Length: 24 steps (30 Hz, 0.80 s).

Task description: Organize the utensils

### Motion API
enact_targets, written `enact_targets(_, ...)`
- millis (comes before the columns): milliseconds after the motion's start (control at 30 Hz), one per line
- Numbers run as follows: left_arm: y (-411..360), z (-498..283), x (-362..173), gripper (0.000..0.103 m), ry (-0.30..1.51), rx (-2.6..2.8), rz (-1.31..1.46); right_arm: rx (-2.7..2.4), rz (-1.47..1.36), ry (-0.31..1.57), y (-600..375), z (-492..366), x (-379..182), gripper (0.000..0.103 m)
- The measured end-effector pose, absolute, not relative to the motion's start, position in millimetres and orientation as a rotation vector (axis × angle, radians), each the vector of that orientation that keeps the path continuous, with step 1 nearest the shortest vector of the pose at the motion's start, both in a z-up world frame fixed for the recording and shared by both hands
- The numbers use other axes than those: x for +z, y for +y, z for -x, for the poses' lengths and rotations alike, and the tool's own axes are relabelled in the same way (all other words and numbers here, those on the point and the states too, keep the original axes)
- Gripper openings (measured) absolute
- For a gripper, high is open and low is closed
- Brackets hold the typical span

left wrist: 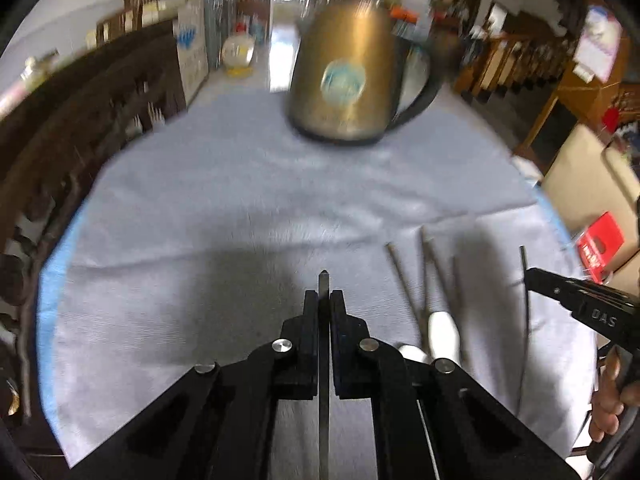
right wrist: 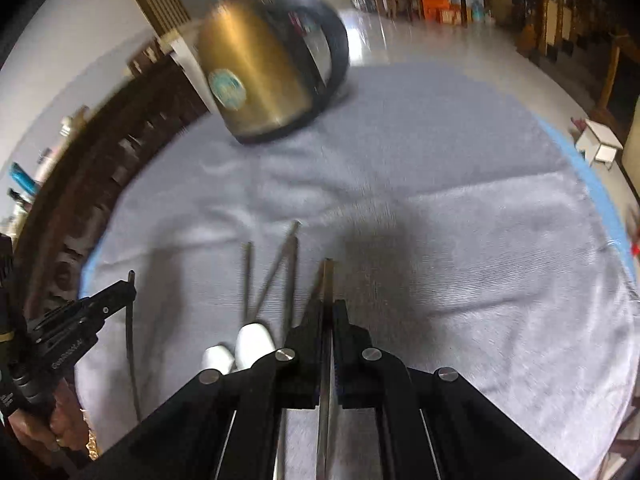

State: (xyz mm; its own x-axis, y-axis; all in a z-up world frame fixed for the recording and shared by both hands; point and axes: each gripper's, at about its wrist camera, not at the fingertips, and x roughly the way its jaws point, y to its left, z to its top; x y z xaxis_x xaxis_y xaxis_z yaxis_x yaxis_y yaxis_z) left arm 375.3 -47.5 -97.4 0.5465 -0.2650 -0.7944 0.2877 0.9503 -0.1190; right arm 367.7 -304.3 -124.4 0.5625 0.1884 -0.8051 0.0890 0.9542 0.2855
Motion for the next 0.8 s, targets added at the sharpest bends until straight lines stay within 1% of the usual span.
enact_targets(200,-38,-303,-29,0.005,0.723,-0.357,0.005,0.098,-0.303,0.742,-289,-304,-70,0.005)
enact_targets(367,-29,-244,1,0.005,0.58,-0.367,0.026,0.074,-0.258,0.577,-268,-239,-37,0.004)
enact_targets(533,-25,-201,19,0.005,0.492,-0.366,0.041,0.038,-0.24,0.431,-255,-186,-11,0.004)
enact_targets(800,-16,-163,65,0.005,0.391,-0.398,0.088,0.068,-0.18,0.316,-236,-142,39,0.004)
